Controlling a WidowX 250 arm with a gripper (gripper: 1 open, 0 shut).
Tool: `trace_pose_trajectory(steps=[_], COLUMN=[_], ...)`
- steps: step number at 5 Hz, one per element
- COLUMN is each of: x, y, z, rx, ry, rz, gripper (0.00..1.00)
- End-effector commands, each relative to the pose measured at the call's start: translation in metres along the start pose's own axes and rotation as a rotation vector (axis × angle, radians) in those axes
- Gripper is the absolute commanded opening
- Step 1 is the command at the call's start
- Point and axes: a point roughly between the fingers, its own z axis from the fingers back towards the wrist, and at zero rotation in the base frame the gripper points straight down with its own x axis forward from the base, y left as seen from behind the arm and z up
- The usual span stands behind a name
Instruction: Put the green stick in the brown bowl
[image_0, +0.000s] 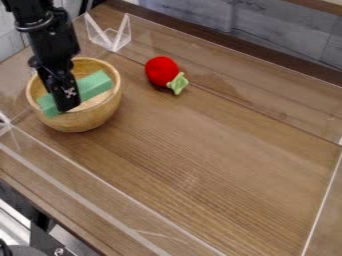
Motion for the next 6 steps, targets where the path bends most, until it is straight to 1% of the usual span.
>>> trace_pose_trajectory(steps=[1,3,6], x=[0.0031,0.001,-0.0005], y=[0.0157,0.0211,0.0185], z=[0.0106,0.011,0.0184], rx=[0.046,0.046,0.052], ry=[-0.035,-0.056,-0.065], rz=[0.013,0.024,0.036], gripper=[0.0,0.0,0.0])
